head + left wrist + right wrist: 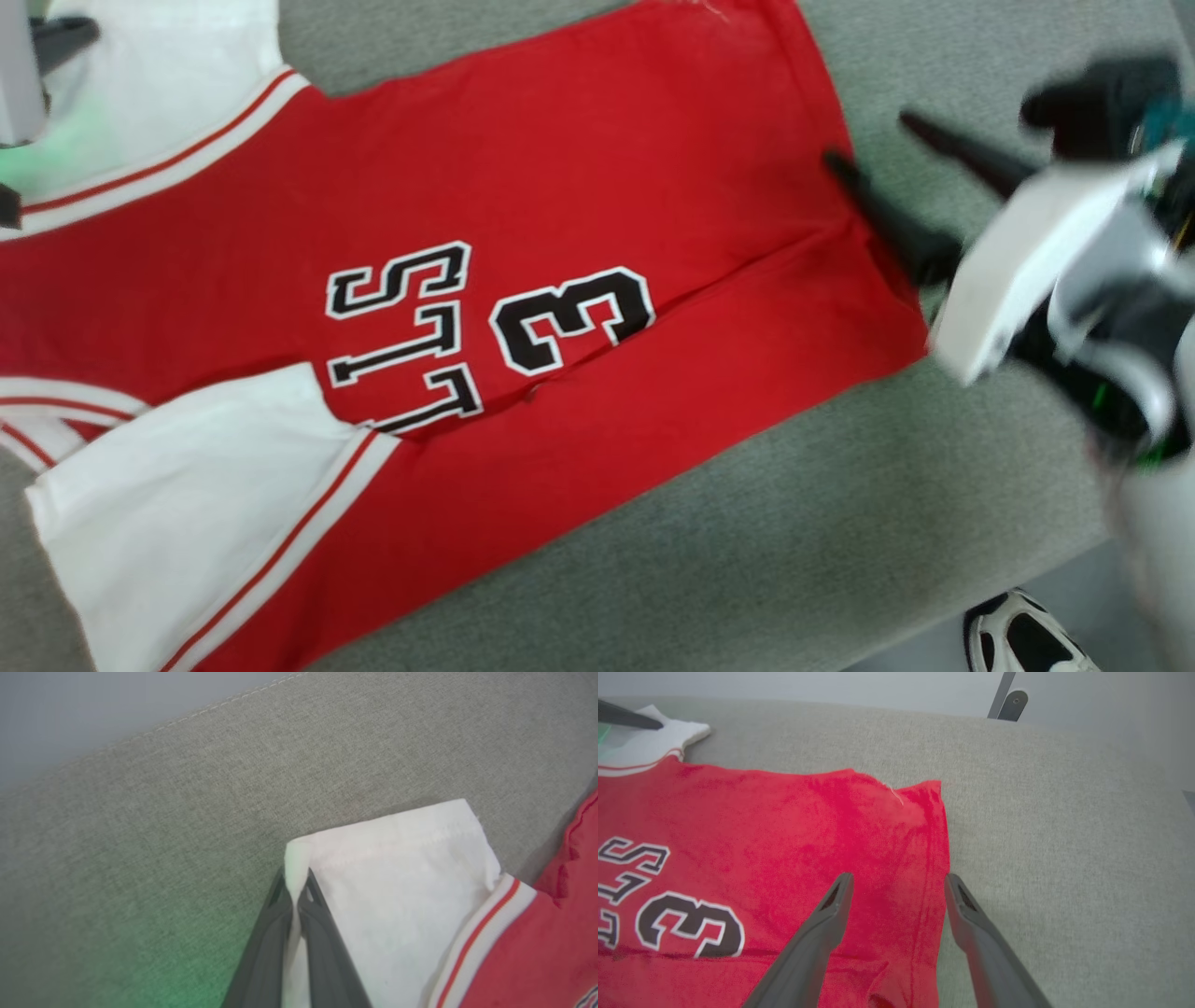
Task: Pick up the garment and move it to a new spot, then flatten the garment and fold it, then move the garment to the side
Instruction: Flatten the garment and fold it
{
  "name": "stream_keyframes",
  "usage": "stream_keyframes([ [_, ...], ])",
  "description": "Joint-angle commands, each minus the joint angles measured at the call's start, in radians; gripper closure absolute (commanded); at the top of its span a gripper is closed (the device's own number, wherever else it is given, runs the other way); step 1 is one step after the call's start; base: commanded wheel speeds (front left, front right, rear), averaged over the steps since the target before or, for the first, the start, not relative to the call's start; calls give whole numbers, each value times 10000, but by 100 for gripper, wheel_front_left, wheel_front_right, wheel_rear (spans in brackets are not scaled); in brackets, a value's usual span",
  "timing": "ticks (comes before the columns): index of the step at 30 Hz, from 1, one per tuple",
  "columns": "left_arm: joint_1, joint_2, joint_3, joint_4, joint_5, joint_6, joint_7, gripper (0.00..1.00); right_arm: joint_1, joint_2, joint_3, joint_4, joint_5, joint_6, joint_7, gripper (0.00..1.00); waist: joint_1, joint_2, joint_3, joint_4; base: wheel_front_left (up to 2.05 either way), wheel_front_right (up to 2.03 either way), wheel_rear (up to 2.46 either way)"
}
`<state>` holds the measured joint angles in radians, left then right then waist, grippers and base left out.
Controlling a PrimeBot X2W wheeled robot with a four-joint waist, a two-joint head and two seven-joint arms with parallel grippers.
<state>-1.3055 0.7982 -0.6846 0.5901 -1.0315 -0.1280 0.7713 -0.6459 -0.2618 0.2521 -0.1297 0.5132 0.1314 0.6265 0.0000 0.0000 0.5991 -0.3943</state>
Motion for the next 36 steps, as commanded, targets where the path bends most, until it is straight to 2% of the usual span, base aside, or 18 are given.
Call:
stream_keyframes([
  [1, -23, -65, -143, -30, -88, -41, -2, 100, -603, -33, -77, 345, 218, -17, 273, 0, 0, 0, 67, 137, 0, 0, 0],
  [8, -396, -225, -525, -389, -335, -42, -123, 100, -3198, 104, -252, 3111, 120, -17, 1191, 0, 0, 0, 355, 608, 0, 0, 0],
  [15, -630, -346, -923, -524, -521, -43, -288, 100, -4880, 372, -140, 5786, -837, -17, 1116, 0, 0, 0, 596, 953, 0, 0, 0],
  [18, -679, -331, -1056, -521, -597, -35, -347, 100, -5249, 638, -234, 6585, -742, -17, 1025, 0, 0, 0, 673, 1019, 0, 0, 0],
  [25, -740, -328, -1293, -465, -869, -11, -519, 100, -5688, 805, -115, 7761, -381, -17, 585, 0, 0, 0, 682, 1113, 0, 0, 0],
  [26, -749, -355, -1327, -460, -903, -11, -530, 100, -5722, 770, -35, 7868, -354, -17, 518, 20, 0, 0, 674, 1127, 0, 0, 0],
  [27, -751, -386, -1366, -456, -929, -11, -554, 100, -5753, 738, 49, 7992, -307, -17, 475, 47, 0, 0, 664, 1137, 0, 0, 0],
  [28, -753, -426, -1408, -454, -973, -11, -558, 100, -5772, 705, 120, 8091, -257, -17, 420, 69, 0, 0, 652, 1152, 0, 0, 0],
  [29, -746, -465, -1447, -447, -1018, -11, -590, 100, -5794, 685, 178, 8206, -189, -17, 380, 100, 0, 0, 632, 1174, 0, 0, 0],
  [36, -540, -790, -1482, -561, -1513, -14, -1184, 100, -5814, 369, 453, 8664, 208, -17, -260, 100, 0, 0, 223, 1387, 0, 0, 0],
])
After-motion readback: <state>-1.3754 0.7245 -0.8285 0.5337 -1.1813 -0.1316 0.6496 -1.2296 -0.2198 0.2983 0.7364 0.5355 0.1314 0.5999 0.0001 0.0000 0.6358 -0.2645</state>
